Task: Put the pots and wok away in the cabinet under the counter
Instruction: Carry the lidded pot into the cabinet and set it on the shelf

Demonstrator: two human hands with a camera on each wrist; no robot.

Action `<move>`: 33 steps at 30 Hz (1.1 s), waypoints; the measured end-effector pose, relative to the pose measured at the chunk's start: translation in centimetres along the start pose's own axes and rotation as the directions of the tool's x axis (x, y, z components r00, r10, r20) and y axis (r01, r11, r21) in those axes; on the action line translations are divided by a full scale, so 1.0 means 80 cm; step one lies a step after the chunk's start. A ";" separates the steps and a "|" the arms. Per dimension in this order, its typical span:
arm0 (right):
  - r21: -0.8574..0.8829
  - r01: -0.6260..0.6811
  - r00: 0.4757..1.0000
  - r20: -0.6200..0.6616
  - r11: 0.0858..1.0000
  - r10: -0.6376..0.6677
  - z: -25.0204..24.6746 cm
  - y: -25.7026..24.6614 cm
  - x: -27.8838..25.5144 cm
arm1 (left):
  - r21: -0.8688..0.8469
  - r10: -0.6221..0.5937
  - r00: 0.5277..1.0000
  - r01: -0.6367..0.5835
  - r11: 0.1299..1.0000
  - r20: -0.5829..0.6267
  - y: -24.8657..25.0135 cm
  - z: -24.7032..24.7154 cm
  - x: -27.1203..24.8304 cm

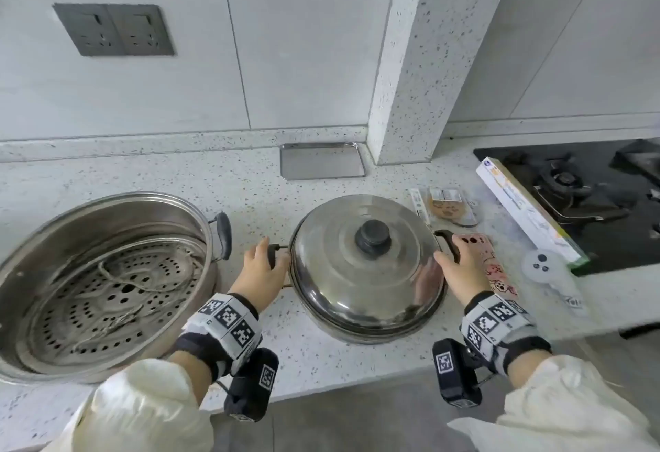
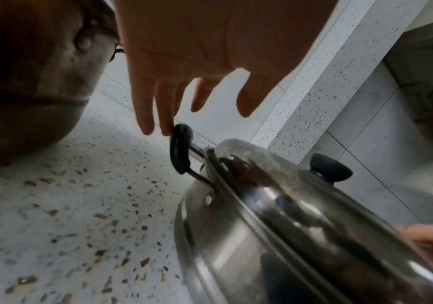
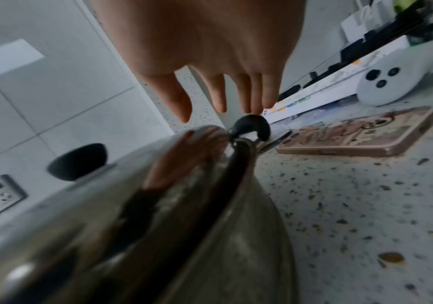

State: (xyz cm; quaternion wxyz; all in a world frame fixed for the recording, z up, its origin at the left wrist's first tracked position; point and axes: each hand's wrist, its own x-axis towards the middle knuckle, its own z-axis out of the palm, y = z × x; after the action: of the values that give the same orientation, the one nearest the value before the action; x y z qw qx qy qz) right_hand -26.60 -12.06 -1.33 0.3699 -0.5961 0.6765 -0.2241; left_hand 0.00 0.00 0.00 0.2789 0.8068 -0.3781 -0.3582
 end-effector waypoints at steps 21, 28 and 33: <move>0.138 0.123 0.959 0.240 0.983 -0.154 -0.069 0.065 -0.012 | -0.301 -0.324 0.848 0.207 0.931 -0.420 -0.030 0.081 -0.167; 0.180 0.154 0.922 0.327 0.971 -0.207 -0.086 0.104 -0.090 | -0.283 -0.391 0.770 0.281 0.917 -0.503 -0.073 0.100 -0.285; 0.209 0.178 0.913 0.331 0.962 -0.241 -0.086 0.154 -0.167 | -0.284 -0.390 0.755 0.276 0.918 -0.527 -0.115 0.116 -0.364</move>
State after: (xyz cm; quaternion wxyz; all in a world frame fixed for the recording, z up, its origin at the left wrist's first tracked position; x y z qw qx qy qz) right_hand -39.56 2.32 -3.04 0.5095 -0.6613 0.5089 -0.2101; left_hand -16.84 27.06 -1.43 0.3862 0.9009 -0.0905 -0.1765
